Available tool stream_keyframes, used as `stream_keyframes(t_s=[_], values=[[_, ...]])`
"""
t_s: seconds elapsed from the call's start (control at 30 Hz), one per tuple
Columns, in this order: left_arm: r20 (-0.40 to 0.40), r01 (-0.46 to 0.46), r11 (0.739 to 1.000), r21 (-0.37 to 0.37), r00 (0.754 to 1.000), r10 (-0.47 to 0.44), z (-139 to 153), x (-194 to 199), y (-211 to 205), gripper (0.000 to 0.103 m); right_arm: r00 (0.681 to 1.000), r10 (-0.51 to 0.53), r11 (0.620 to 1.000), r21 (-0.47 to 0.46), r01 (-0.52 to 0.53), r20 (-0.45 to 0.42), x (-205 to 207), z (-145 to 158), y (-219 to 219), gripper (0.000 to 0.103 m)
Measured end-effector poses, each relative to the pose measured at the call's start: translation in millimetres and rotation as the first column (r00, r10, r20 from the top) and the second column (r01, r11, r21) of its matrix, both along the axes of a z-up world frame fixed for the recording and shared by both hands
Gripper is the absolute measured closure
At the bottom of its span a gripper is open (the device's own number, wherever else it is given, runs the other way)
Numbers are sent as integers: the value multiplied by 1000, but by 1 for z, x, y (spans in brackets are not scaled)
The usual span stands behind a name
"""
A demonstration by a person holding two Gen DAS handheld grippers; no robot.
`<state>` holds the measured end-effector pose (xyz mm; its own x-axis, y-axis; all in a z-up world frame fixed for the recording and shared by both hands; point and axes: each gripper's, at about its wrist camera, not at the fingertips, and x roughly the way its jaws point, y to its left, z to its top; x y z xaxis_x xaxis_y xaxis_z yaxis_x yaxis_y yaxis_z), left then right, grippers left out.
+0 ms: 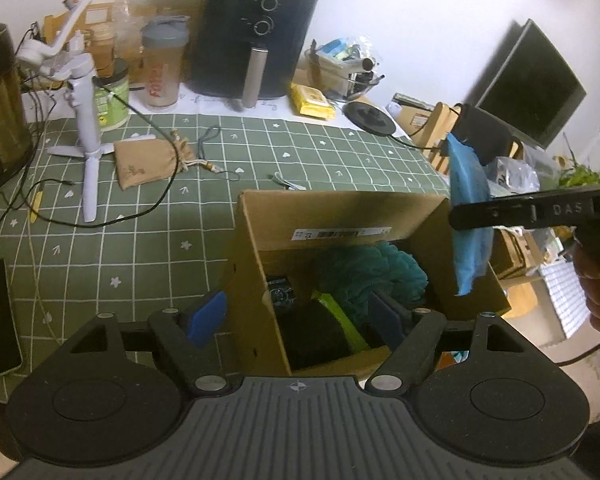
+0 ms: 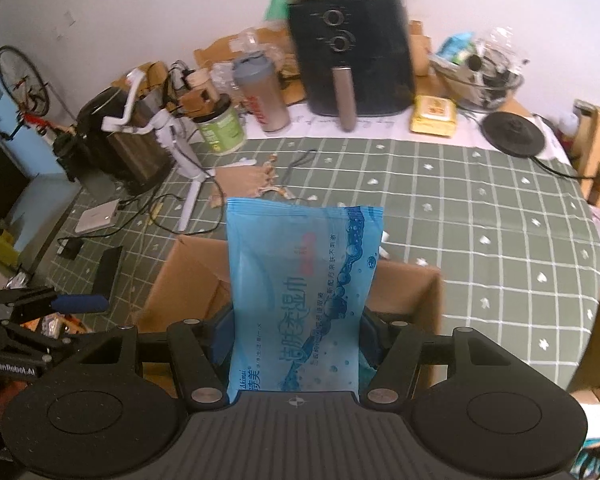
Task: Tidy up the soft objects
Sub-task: 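Lower the blue wipes pack into the box and open the right gripper, then withdraw the right tool from the box toward the white strap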
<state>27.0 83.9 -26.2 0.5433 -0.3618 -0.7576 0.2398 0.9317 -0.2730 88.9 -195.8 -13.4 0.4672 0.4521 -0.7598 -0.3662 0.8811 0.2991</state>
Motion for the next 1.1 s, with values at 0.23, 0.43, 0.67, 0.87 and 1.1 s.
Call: stream_keyframes(t_s=[0.23,0.43,0.67,0.87,1.1], values=[[-6,-54,999,-9,999,54,1,-9,14,25,995,100,995,-9,-100,29,7,5,35,14],[-23,-85,996,-18,996,84,-2,-11,24,25,989,147,986,-82,-146,10,4,-8,52,4],[-43,-86,996,-30,995,85,-8,-6,25,25,992,119,988,-90,-123,-50,-1,-23,44,3],[-41,-45,999,-27,998,44,-9,3,15,25,996,65,993,-94,-71,-64,-5,-27,31,3],[-33,-1,1000,-12,999,1,-8,12,1,25,998,-17,997,-80,12,-58,-12,-28,7,0]])
